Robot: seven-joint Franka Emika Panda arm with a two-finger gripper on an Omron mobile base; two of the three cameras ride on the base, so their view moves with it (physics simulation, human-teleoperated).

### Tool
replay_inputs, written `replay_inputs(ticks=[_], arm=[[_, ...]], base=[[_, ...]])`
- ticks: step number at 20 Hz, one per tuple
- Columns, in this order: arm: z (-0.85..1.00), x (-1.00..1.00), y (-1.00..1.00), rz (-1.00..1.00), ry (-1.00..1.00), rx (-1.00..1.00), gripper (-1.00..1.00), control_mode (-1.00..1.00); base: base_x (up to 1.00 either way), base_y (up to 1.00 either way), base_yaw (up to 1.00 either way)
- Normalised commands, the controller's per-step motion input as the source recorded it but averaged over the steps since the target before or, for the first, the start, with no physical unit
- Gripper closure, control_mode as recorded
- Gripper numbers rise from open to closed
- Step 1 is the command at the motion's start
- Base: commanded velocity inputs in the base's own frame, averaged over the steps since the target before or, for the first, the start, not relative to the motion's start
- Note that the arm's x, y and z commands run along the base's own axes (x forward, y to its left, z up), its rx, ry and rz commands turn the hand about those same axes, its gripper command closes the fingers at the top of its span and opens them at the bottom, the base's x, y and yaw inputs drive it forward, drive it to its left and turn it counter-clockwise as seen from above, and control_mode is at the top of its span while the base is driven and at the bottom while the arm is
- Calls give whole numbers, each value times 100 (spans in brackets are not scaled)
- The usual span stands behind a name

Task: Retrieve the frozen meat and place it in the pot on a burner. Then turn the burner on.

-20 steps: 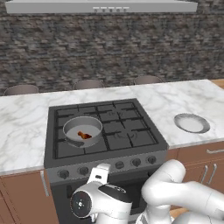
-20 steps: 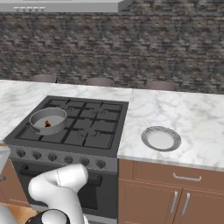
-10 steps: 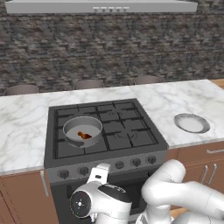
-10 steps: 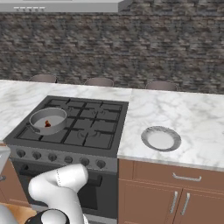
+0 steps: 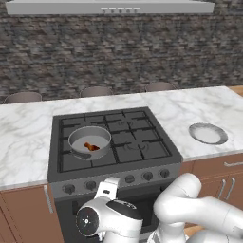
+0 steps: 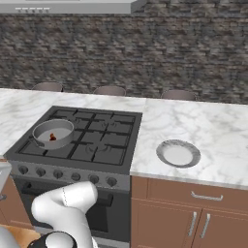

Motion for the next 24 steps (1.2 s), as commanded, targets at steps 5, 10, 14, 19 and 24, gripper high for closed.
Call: replay_inputs(ticks=[5,10,14,19,24], arm=[[0,0,0,0,0,0,-100,-100],[0,0,0,0,0,0,-100,-100],[0,0,23,0,0,-9,-100,-100],[7,1,41,0,5,-26,-100,-100],[24,-9,37,0,-13,-36,-100,-100]], base=[[0,0,0],[0,0,0],[0,0,0],[0,0,0],[0,0,0]])
